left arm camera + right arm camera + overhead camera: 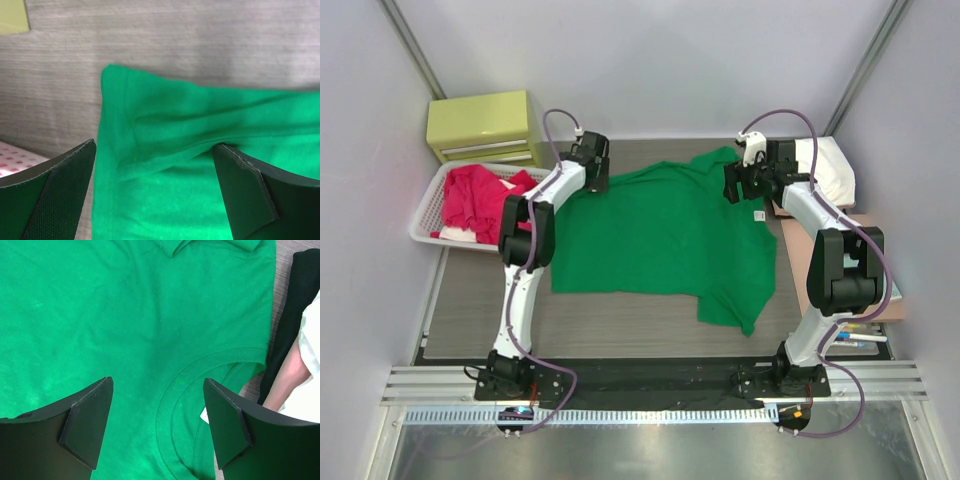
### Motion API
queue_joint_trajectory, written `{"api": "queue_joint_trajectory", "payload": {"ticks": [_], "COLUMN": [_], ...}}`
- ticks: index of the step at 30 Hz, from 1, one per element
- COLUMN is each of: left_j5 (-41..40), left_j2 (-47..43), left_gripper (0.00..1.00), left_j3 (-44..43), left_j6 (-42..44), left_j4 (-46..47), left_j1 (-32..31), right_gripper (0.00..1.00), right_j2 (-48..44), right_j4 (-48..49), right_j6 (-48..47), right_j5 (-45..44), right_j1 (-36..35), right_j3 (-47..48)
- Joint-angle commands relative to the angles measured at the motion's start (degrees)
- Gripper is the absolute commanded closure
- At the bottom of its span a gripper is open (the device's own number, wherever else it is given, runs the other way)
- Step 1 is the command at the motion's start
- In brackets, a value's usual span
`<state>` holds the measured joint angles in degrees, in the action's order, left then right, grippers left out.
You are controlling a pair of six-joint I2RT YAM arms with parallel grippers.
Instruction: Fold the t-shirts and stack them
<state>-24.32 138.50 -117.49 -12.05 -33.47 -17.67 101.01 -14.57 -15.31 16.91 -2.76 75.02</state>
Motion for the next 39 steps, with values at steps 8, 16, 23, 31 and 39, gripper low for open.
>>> {"api": "queue_joint_trajectory", "payload": {"ticks": [8, 16, 23, 31, 39], "left_j5": [5.5, 3.0, 0.4, -2.3, -4.3], "left_j2": [-11.7, -14.8, -8.8, -6.1, -9.8], "left_gripper": [0.0, 0.0, 0.49, 0.49, 0.44], "left_j3": [8.9, 14.3, 11.8, 9.6, 11.8], "left_j6": [-5.3, -3.9, -1.5, -1.2, -0.2], "left_j4": [-0.8, 3.2, 3.9, 3.1, 6.1], "left_j1": [-0.7, -1.1, -1.1, -1.1, -0.8], "right_gripper": [0.22, 0.22, 0.22, 0.22, 0.22], "right_j2": [-1.9, -2.3, -3.5, -4.1, -4.2], "right_j4": [2.4, 2.4, 2.2, 2.0, 1.7], "right_j6": [-1.1, -1.3, -1.8, -2.0, -2.1], "right_j5": [1.5, 2.7, 3.6, 6.2, 6.4], "right_j1": [0.0, 0.1, 0.1, 0.1, 0.1], "right_j3": [-1.3, -1.9, -3.0, -3.8, -3.8]}}
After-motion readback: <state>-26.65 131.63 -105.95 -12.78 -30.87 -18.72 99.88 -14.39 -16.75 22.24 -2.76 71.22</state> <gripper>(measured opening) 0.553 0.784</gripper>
